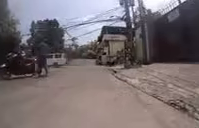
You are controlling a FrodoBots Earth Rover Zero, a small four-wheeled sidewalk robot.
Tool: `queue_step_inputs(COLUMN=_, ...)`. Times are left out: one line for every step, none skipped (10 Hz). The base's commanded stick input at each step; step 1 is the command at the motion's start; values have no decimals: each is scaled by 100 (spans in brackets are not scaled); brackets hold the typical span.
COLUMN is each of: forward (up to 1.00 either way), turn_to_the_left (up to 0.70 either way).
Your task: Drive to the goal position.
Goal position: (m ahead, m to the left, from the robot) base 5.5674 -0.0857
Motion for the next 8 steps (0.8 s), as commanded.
queue_step_inputs(forward=100, turn_to_the_left=0)
queue_step_inputs(forward=100, turn_to_the_left=0)
queue_step_inputs(forward=100, turn_to_the_left=0)
queue_step_inputs(forward=100, turn_to_the_left=0)
queue_step_inputs(forward=100, turn_to_the_left=0)
queue_step_inputs(forward=100, turn_to_the_left=0)
queue_step_inputs(forward=100, turn_to_the_left=0)
queue_step_inputs(forward=100, turn_to_the_left=0)
